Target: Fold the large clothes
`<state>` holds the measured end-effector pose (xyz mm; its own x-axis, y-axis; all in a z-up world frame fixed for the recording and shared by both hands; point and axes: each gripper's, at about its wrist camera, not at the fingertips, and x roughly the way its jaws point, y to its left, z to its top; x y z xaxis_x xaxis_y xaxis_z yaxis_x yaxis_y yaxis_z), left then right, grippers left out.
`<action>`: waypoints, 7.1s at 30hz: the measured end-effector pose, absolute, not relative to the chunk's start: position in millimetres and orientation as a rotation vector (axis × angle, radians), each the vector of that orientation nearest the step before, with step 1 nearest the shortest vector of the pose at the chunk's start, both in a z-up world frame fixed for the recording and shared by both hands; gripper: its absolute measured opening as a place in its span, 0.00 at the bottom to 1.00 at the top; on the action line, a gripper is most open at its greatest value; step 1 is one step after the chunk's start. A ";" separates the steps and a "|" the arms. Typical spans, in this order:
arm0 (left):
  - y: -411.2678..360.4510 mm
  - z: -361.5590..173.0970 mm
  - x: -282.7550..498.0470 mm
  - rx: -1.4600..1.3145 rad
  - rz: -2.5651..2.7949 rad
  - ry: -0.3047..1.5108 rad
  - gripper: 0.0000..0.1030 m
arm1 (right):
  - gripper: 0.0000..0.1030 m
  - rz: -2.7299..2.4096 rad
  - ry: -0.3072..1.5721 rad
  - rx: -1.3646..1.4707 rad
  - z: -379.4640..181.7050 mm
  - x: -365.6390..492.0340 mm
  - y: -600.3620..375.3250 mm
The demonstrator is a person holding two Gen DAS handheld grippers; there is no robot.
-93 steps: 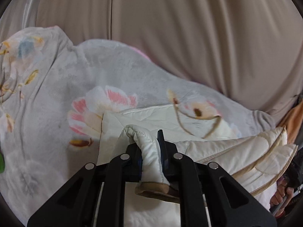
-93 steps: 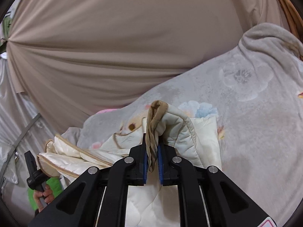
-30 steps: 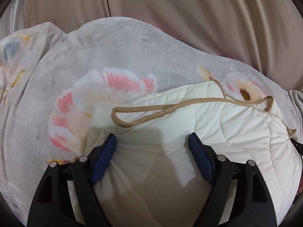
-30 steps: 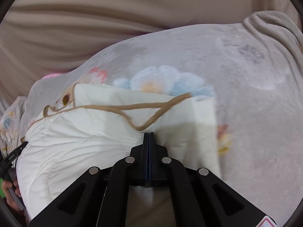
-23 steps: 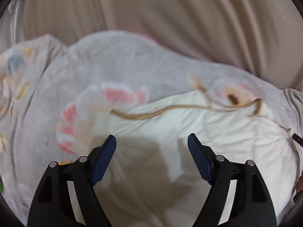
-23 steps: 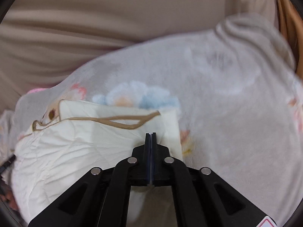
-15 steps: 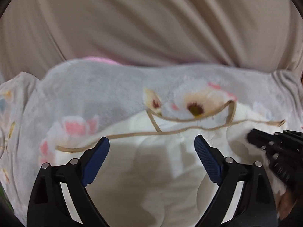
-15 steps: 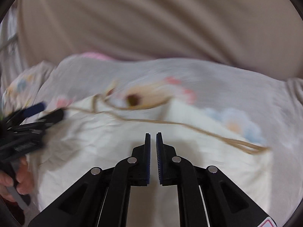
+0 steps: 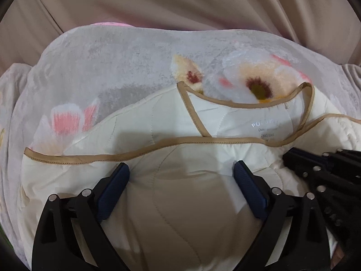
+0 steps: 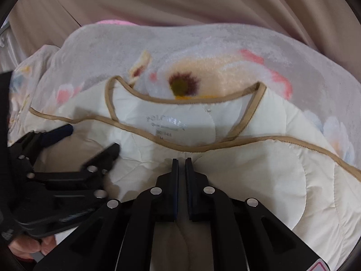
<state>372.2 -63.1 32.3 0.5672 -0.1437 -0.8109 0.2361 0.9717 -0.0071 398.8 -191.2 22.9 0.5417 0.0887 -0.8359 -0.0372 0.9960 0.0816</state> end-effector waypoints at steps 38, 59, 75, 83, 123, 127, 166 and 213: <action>39.3 21.4 321.2 0.041 -0.190 0.796 0.90 | 0.09 0.049 0.795 -0.033 26.9 319.5 -173.8; 142.4 24.7 225.0 -0.321 -0.156 0.938 0.95 | 0.10 0.252 0.899 0.122 17.4 352.8 -139.6; 133.9 23.6 234.1 -0.464 -0.283 0.924 0.40 | 0.13 0.299 0.811 0.237 46.3 322.9 -163.7; 124.2 76.7 215.1 -0.449 -0.385 0.790 0.19 | 0.10 0.278 0.875 0.065 21.7 319.2 -132.3; -255.1 91.8 152.6 0.007 -0.877 0.855 0.09 | 0.07 0.202 0.780 0.462 22.1 130.0 -359.6; -274.8 59.9 146.8 0.090 -0.817 0.852 0.09 | 0.07 0.182 0.755 0.512 16.9 119.0 -376.0; -100.6 24.7 140.9 0.003 -0.536 0.885 0.83 | 0.21 0.192 0.613 0.470 126.0 122.3 -349.4; -179.6 56.2 173.4 0.073 -0.549 0.703 0.92 | 0.03 -0.230 0.600 0.108 103.7 208.9 -359.2</action>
